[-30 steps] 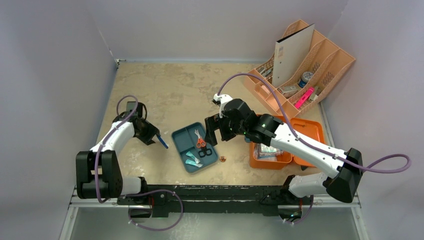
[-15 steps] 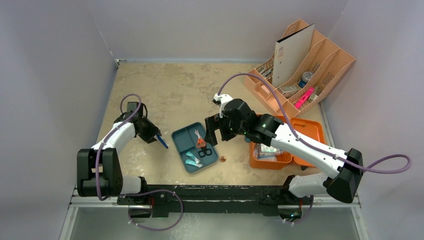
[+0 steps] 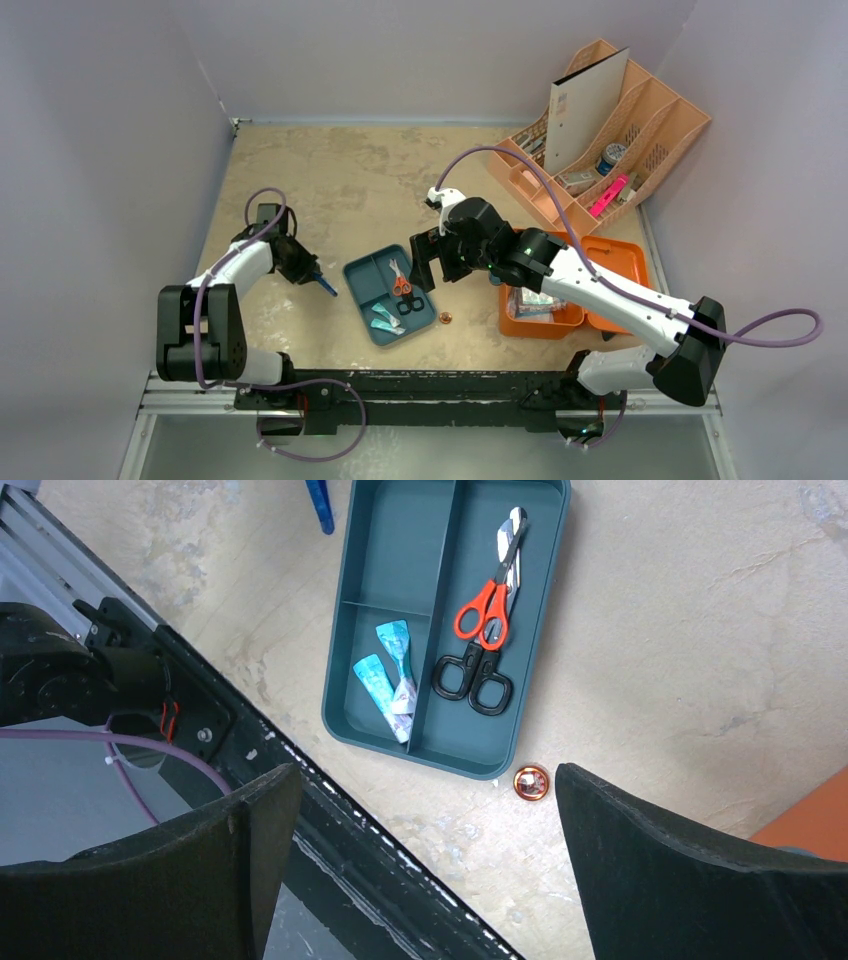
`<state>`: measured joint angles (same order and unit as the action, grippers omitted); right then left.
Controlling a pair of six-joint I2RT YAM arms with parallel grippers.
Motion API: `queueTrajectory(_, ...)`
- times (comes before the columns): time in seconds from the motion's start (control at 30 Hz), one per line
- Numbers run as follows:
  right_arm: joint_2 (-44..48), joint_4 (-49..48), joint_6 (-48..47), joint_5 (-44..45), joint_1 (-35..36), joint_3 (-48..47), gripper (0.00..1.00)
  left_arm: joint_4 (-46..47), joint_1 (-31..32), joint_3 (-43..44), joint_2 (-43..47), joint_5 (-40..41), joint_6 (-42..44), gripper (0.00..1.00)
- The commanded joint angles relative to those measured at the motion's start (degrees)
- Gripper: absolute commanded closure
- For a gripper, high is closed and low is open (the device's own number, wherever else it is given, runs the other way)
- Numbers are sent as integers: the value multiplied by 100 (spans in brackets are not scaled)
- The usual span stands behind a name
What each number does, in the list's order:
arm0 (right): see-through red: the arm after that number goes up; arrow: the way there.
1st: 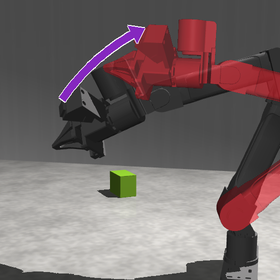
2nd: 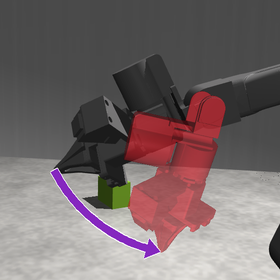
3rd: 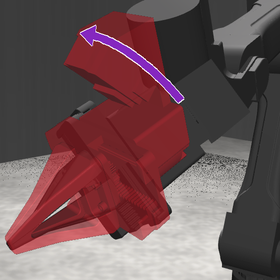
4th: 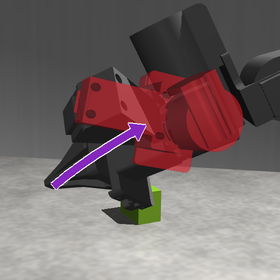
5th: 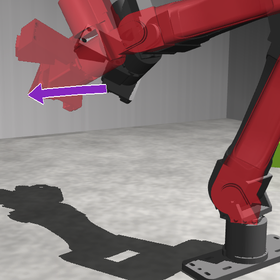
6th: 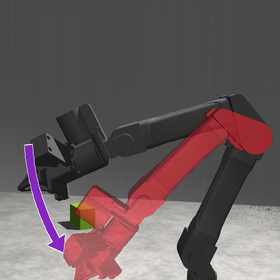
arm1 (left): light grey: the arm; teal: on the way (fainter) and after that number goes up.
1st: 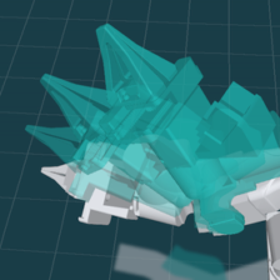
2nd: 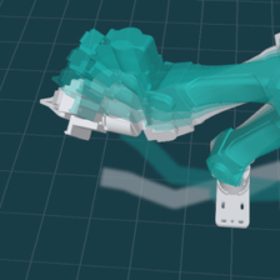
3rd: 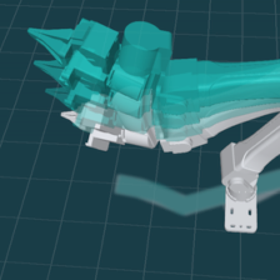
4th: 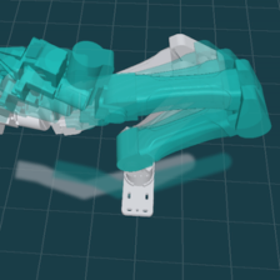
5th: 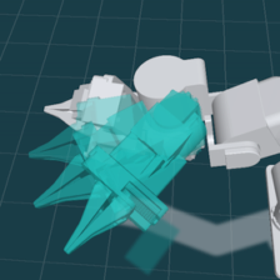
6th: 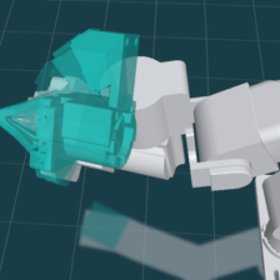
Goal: Organize the medicine kit
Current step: Pick up the medical item at the center of the board.
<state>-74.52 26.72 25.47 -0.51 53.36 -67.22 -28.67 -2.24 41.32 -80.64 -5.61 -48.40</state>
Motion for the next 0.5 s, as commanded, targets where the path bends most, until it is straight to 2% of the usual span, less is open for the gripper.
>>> queueTrajectory(0.0, 48, -30, -43, 60, 43, -98, 1, 49, -31, 251, -23, -41, 159, 88)
queueTrajectory(0.2, -18, -44, -35, 60, 41, -92, 1, -51, -26, 284, 152, -112, 210, 96)
queueTrajectory(0.47, 53, 36, -65, 65, 43, -92, 1, -183, -31, 458, 720, -458, 303, 97)
